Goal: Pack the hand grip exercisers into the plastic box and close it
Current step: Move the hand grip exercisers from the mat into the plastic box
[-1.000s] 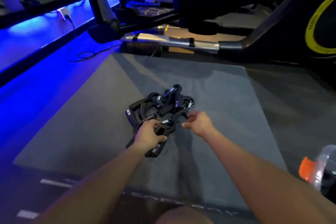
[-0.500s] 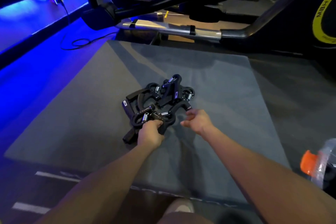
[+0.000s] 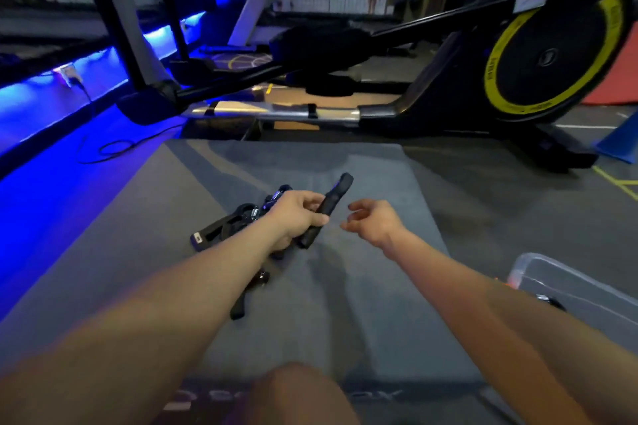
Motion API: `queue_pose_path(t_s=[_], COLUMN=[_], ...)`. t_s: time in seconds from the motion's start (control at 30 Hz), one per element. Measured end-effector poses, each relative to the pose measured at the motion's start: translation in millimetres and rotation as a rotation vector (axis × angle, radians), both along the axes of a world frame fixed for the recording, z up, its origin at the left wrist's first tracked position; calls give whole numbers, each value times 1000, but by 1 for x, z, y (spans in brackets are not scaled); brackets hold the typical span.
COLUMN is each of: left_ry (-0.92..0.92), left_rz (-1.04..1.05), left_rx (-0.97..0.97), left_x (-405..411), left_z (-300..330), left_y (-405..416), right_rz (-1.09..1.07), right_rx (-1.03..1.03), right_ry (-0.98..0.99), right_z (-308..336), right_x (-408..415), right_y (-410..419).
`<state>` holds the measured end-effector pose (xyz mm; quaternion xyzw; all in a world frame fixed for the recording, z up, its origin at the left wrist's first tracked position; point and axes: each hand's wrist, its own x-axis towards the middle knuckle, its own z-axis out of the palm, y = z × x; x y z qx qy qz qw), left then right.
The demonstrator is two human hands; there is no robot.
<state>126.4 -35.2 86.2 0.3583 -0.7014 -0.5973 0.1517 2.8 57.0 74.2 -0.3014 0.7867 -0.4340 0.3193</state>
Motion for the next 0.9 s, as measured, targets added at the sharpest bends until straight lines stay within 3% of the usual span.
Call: queue_pose_path(t_s=[0.33,0.5,0.8,0.9], left_ry=[247,286,248,220], left_rz=[-247,-301,-364,-393], left_rx=[220,324,402,341], left_x=[-94,-125,-163,-179], left_z=[74,61,28,17], left_y=[101,154,216,236], right_rz=[-226,-265,-473,-559], right_rx=[-195,-303,-176,-235], right_ry=[-43,-219,-205,-270], right_z=[56,52,28,25], right_x=[-74,-91,-117,-121], right_y=[126,182,235,252])
